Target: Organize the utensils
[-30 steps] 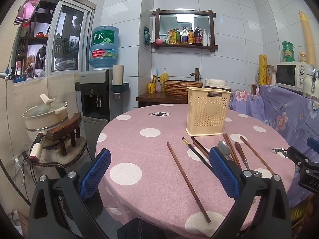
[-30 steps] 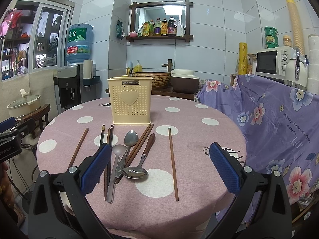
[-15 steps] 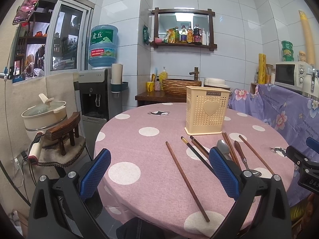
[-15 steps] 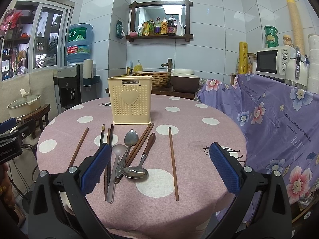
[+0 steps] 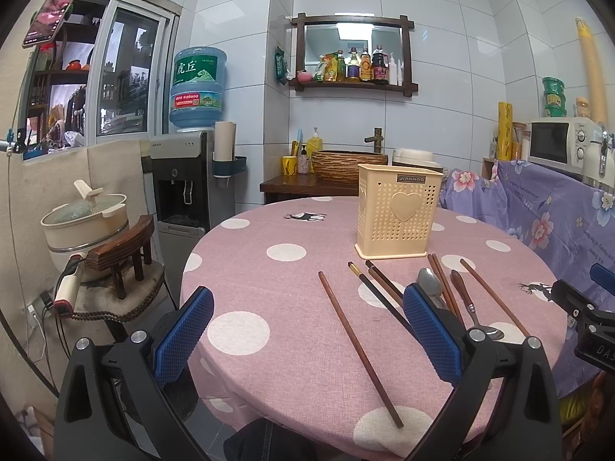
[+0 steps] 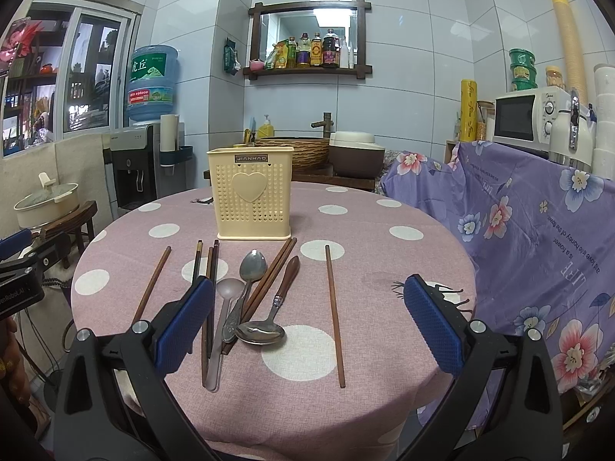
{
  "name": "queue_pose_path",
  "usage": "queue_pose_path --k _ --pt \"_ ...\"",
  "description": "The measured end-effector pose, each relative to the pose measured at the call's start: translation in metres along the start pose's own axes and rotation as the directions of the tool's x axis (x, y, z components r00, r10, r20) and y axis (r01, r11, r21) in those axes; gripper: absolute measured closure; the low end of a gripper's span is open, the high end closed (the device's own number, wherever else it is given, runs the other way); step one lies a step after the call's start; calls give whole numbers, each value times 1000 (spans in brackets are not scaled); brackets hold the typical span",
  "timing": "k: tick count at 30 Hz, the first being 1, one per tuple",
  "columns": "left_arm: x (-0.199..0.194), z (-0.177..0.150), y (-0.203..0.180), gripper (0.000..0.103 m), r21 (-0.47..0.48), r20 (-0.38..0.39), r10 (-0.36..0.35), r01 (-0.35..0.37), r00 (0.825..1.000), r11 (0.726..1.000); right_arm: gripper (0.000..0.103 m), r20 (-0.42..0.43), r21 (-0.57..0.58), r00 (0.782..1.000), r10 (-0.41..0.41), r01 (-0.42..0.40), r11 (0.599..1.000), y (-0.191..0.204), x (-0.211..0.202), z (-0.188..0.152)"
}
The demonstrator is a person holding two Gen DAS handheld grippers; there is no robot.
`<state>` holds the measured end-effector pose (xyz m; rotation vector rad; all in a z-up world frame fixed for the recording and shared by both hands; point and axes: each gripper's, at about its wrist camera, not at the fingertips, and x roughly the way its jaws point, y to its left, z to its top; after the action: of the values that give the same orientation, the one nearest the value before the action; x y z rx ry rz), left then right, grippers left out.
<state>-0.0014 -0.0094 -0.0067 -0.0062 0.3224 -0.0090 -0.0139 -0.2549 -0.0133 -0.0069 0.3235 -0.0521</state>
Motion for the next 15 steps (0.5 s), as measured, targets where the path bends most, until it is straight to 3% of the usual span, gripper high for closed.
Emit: queue_pose_path --k 15 --pt "1 -4 1 5 -3 -5 1 -1 1000 1000 5 -4 0 1000 3 -3 1000 0 -1 -1"
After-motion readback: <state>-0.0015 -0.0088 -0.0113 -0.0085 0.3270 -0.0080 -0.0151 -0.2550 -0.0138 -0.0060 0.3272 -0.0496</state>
